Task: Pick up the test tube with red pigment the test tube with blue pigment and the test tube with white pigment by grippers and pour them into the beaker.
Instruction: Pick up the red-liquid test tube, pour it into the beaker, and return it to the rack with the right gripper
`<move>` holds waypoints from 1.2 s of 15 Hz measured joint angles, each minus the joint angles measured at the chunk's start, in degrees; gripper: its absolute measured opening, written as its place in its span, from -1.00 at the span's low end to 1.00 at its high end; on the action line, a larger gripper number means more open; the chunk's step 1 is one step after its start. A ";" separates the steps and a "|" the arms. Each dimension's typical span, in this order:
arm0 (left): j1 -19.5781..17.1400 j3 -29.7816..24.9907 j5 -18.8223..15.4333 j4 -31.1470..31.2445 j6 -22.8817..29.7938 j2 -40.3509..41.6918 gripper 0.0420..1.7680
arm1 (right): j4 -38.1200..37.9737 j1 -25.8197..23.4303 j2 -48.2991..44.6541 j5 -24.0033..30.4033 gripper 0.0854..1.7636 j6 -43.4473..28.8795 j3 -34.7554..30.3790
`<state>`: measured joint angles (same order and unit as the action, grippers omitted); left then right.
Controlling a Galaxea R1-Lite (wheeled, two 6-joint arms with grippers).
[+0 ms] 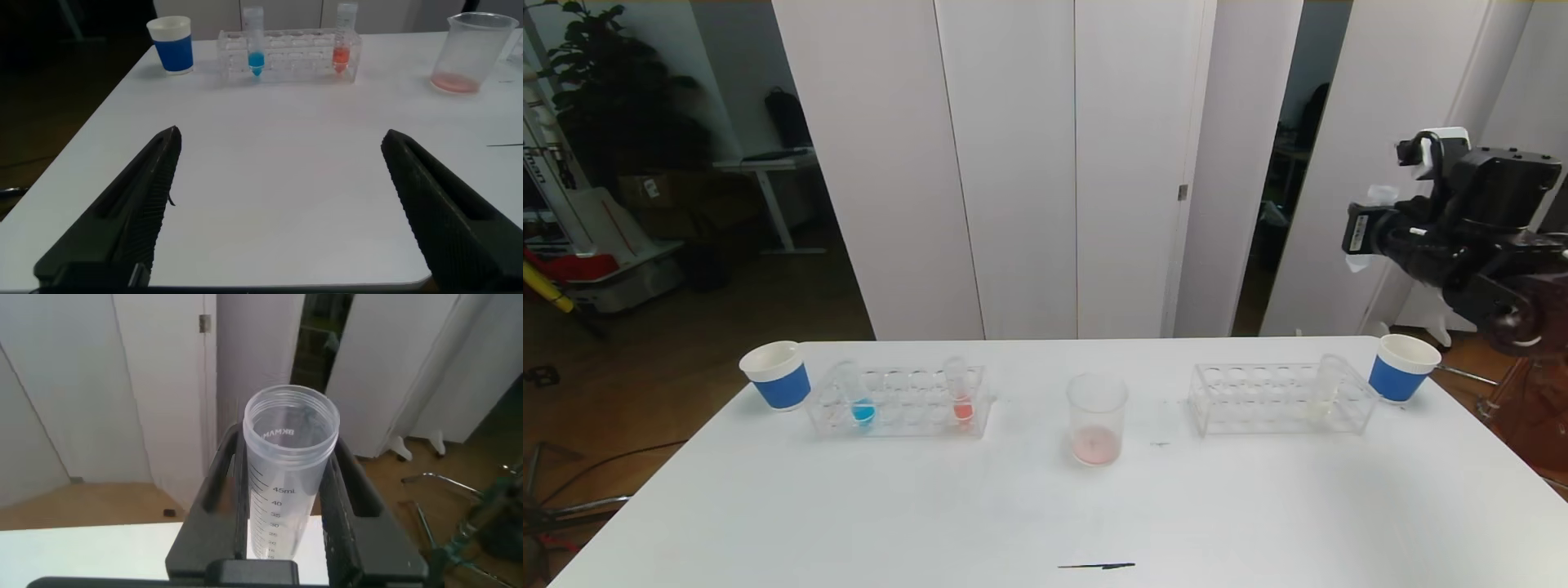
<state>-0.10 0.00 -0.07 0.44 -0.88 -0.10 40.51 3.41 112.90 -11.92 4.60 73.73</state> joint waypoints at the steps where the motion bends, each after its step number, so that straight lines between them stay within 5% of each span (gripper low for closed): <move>1: 0.05 0.00 -0.02 0.00 0.00 0.00 0.98 | 0.09 -2.62 -0.80 0.05 -0.41 -0.27 -0.79; 9: 0.02 0.00 -0.02 0.00 0.00 0.00 0.98 | 4.36 -16.81 0.74 0.68 -0.41 -7.13 -2.06; 18: 0.02 0.00 -0.02 0.00 0.00 0.00 0.98 | 10.40 -17.44 11.82 0.77 -0.41 -7.86 -3.56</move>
<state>-0.07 0.00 -0.10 0.44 -0.88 -0.10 50.91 -14.03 124.72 -11.15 -3.27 70.17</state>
